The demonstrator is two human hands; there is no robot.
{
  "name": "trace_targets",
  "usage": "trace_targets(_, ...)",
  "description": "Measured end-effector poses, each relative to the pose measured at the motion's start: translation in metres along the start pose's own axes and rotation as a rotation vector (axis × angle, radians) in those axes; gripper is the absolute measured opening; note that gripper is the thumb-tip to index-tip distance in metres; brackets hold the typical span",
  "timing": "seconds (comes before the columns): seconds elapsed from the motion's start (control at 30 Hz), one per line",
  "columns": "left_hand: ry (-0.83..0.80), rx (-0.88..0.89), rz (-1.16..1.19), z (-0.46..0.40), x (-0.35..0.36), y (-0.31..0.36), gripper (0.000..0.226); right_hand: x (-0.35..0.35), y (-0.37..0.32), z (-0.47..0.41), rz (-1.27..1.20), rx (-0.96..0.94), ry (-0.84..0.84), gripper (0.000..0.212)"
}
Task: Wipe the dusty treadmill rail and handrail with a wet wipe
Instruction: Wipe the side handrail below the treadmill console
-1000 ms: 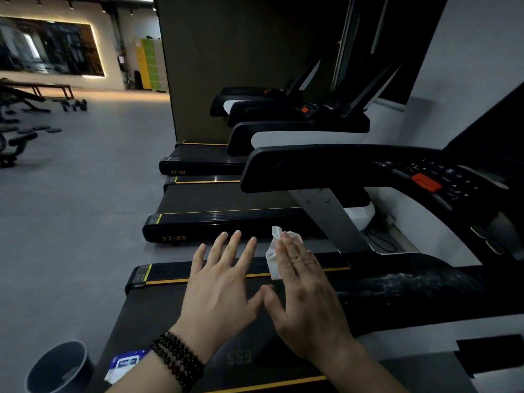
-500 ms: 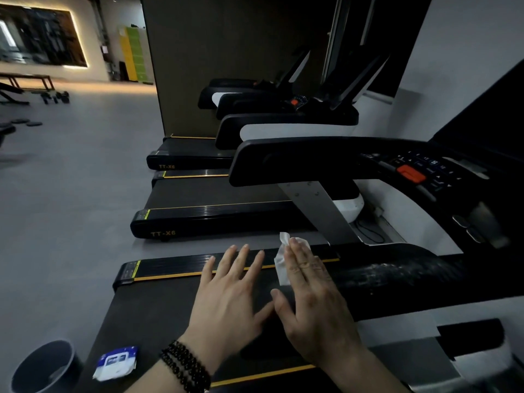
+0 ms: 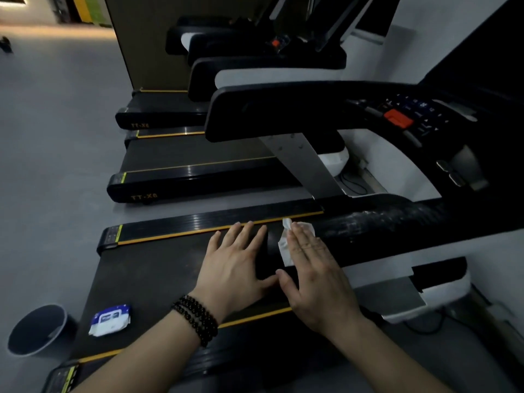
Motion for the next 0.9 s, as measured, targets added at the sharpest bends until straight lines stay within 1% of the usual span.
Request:
trace_targets(0.1, -0.006, -0.015, 0.029, -0.004, 0.008, -0.001, 0.098, 0.023, 0.014, 0.015, -0.038, 0.062, -0.124, 0.069)
trace_targets(0.17, -0.008, -0.027, 0.046, -0.006, 0.009, -0.004, 0.098, 0.033, 0.018, 0.02, -0.037, 0.073, -0.197, 0.07)
trace_targets(0.3, -0.021, -0.043, 0.1, -0.01, 0.01, -0.01, 0.096, 0.036, 0.017, 0.021, 0.085, 0.036, -0.281, 0.069)
trace_targets(0.43, -0.046, -0.067, 0.214, -0.013, 0.013, -0.017, 0.098, 0.036, 0.017, 0.02, 0.11, 0.041, -0.288, 0.075)
trace_targets(0.53, -0.031, -0.08, 0.292, -0.012, 0.013, -0.018, 0.097, 0.034, 0.009, 0.015, 0.098, 0.036, -0.27, 0.077)
trace_targets(0.63, -0.03, -0.098, 0.361, -0.01, 0.012, -0.02, 0.089, 0.038, -0.011, 0.003, 0.064, -0.042, -0.25, 0.077)
trace_targets(0.7, -0.034, -0.084, 0.416, -0.009, 0.011, -0.021, 0.078, 0.049, -0.021, 0.002, 0.061, -0.126, -0.286, 0.078)
trace_targets(0.73, -0.04, -0.079, 0.427, -0.009, 0.011, -0.022, 0.076, 0.055, -0.024, 0.005, 0.077, -0.172, -0.329, 0.08)
trace_targets(0.8, -0.052, -0.076, 0.407, -0.01, 0.014, -0.024, 0.081, 0.062, -0.022, 0.01, 0.129, -0.233, -0.409, 0.082)
trace_targets(0.9, -0.048, -0.077, 0.388, -0.012, 0.015, -0.025, 0.086, 0.059, -0.02, 0.009, 0.159, -0.251, -0.393, 0.067)
Point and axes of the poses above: each hand's wrist, its own z-axis away from the middle knuckle, its own x-axis out of the palm, y = z × x, the point moved 7 cm from there along -z, towards the middle knuckle, and after that the axes turned 8 degrees about -x, right-handed, at the moved point
